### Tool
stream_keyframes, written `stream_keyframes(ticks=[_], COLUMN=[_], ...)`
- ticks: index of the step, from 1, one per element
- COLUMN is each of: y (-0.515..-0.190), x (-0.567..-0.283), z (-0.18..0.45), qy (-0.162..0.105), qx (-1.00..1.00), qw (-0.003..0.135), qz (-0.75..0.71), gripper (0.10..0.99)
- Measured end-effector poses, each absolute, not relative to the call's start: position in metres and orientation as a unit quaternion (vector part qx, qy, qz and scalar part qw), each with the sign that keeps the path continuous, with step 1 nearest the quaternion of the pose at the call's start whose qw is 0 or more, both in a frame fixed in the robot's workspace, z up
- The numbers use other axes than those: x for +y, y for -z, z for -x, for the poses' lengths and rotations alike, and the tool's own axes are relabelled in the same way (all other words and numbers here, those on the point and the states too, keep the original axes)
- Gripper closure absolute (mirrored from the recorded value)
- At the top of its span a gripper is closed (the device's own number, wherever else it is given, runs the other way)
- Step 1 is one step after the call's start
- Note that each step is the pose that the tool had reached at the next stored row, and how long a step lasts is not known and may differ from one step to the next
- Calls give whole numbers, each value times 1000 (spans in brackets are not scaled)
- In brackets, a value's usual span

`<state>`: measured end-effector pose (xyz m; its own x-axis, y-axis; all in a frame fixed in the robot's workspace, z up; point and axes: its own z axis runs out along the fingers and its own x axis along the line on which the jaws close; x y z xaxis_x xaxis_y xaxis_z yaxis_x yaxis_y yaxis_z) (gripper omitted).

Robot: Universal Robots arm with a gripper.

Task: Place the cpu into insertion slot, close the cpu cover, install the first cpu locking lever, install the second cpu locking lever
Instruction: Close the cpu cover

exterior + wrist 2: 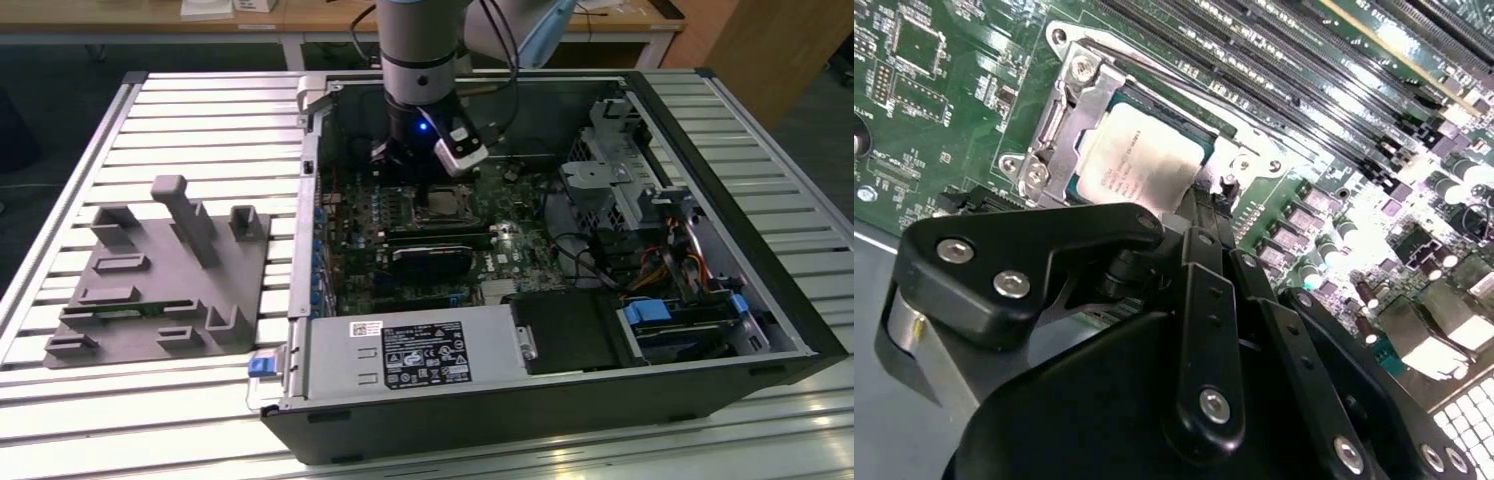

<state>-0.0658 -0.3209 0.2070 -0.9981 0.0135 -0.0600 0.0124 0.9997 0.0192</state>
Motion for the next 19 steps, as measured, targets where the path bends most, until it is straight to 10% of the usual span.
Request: stream_keyframes(ticks=[19], y=[-214], x=[-321], z=[38], qy=[-9], qx=[1000], qw=[29], qz=[-7], gripper=[980])
